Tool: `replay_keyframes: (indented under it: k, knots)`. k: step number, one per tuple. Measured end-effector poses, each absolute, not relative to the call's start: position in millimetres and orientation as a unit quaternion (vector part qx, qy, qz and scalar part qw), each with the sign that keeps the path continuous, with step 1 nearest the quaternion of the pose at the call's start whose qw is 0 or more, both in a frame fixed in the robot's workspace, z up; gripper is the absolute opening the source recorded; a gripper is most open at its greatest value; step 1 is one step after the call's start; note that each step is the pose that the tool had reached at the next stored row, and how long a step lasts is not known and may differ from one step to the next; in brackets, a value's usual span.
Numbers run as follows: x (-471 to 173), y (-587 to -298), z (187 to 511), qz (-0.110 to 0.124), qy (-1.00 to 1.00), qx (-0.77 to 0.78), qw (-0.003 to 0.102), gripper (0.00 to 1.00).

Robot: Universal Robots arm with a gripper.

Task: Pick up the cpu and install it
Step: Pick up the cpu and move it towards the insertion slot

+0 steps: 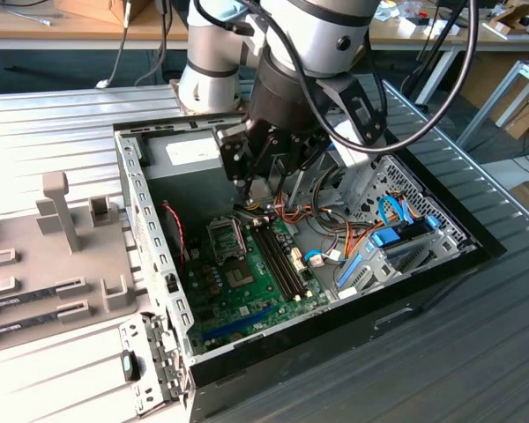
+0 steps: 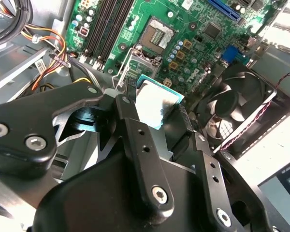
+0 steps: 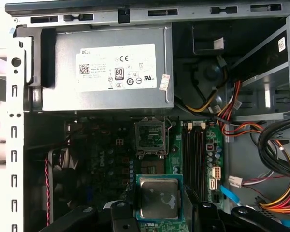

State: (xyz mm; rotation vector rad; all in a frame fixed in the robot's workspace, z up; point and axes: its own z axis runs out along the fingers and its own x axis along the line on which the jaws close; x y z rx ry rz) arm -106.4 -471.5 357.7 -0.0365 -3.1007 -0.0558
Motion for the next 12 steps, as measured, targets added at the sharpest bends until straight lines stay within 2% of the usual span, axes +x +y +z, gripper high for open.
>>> replay_keyframes:
  k: [12]
  knots:
    - [-106.4, -471.7, 349.5, -0.018, -1.000, -0.012, 0.020, 0.47]
